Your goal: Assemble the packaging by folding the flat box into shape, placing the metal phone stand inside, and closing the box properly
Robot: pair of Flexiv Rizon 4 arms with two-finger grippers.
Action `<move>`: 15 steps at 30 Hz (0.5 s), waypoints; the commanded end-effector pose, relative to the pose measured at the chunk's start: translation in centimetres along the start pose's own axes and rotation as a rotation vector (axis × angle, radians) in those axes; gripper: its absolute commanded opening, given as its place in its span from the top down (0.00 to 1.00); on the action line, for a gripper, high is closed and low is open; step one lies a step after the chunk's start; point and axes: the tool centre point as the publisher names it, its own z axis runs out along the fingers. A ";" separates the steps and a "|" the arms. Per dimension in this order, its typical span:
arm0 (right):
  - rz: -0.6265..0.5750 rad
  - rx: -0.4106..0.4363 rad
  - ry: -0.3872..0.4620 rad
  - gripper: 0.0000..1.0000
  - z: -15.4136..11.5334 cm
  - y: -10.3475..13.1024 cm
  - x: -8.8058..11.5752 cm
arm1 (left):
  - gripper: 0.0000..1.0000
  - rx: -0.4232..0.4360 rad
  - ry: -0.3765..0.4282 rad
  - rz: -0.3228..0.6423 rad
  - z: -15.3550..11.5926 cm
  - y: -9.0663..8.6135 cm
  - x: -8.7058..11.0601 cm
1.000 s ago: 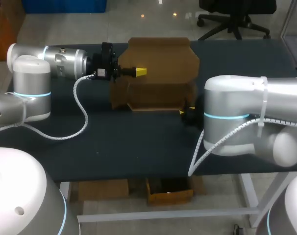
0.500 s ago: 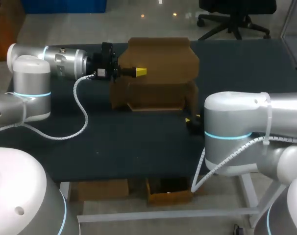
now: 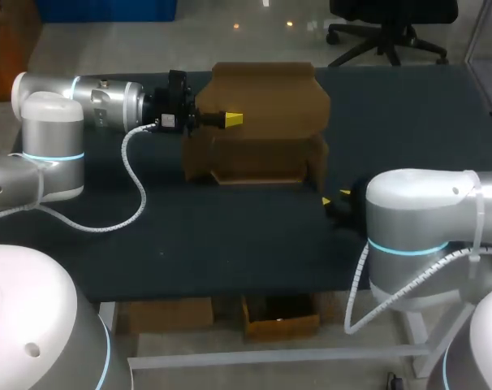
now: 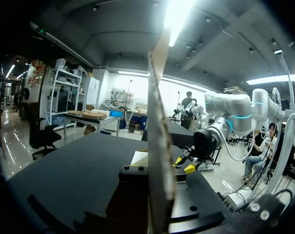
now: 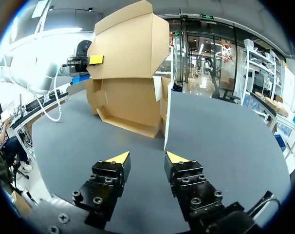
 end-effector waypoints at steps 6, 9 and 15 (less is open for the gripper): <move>-0.020 -0.011 0.142 0.56 -0.4 0.1 -2.8 | 1.00 0.000 0.000 0.000 0.0 0.3 0.0; -0.026 -0.015 0.161 0.56 -0.3 0.1 -3.3 | 1.00 0.000 0.000 0.000 0.0 0.3 0.0; -0.038 -0.027 0.198 0.56 0.1 0.4 -4.4 | 1.00 0.000 0.000 0.000 0.0 0.3 0.0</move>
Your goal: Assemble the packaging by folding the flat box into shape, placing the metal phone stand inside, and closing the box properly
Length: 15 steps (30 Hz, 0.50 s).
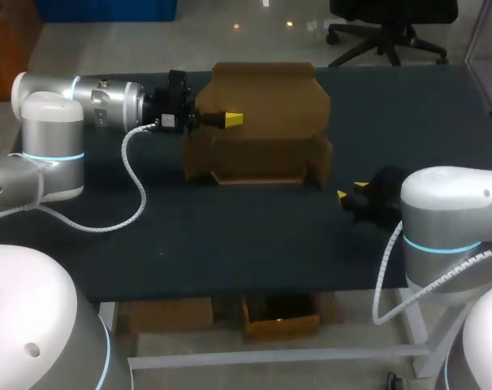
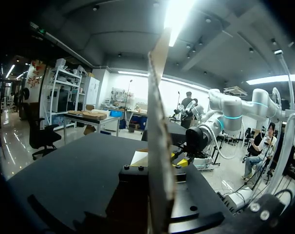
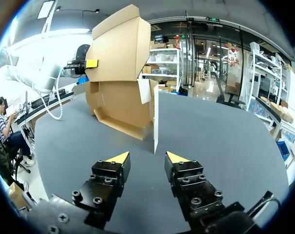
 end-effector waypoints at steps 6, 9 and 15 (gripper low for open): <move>-0.008 -0.008 0.147 0.57 0.4 0.3 -1.4 | 1.00 0.000 0.000 0.000 0.0 0.3 0.0; -0.011 -0.010 0.153 0.56 0.5 0.4 -1.5 | 1.00 -0.007 -0.004 0.007 0.1 0.3 0.1; -0.013 -0.012 0.157 0.57 0.6 0.5 -1.7 | 1.00 -0.014 -0.003 0.015 0.3 0.2 0.3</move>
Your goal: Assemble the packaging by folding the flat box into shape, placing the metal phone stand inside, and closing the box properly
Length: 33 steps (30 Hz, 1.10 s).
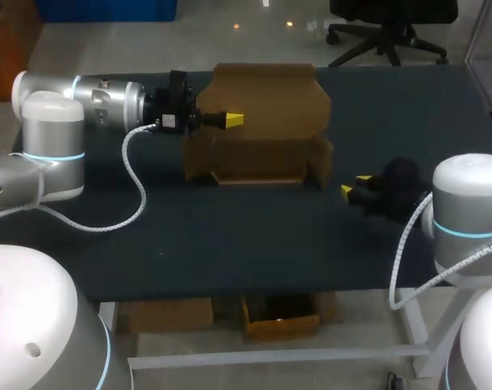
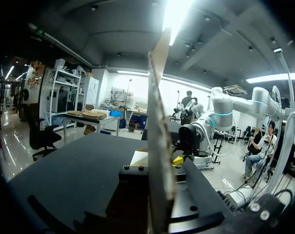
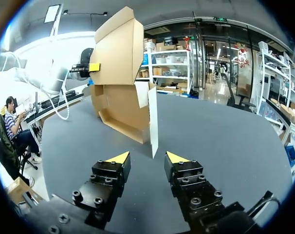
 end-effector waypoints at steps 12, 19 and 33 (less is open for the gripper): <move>0.006 0.007 0.051 0.57 0.1 -0.1 -0.5 | 1.00 0.004 0.000 0.026 -0.1 0.4 0.8; 0.007 0.011 0.054 0.57 0.2 -0.1 -0.4 | 1.00 0.014 -0.006 0.022 -0.2 1.0 0.6; 0.009 0.014 0.050 0.57 0.3 0.0 -0.3 | 1.00 0.023 -0.019 0.016 -0.2 1.2 -0.5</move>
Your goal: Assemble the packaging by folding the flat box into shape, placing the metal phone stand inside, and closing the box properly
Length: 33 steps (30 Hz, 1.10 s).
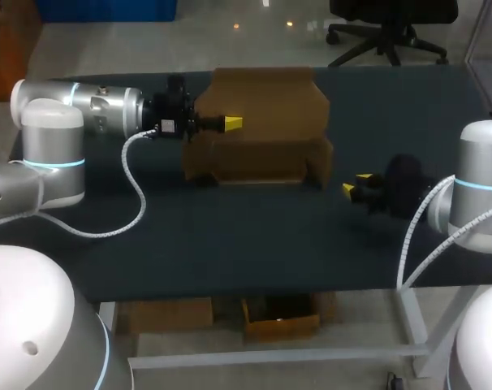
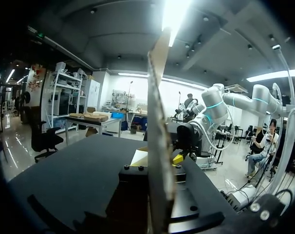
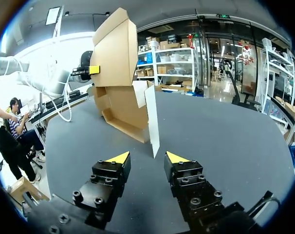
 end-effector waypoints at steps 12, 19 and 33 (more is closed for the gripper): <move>0.002 0.001 -0.003 0.57 0.2 0.0 0.2 | 1.00 0.006 0.004 -0.007 -0.1 0.8 -0.7; 0.003 0.002 -0.002 0.57 0.3 0.0 0.2 | 1.00 0.001 0.012 -0.003 -0.1 0.9 -0.4; 0.004 0.000 0.004 0.57 0.9 0.2 0.1 | 1.00 -0.004 0.012 0.001 -0.2 0.8 -0.3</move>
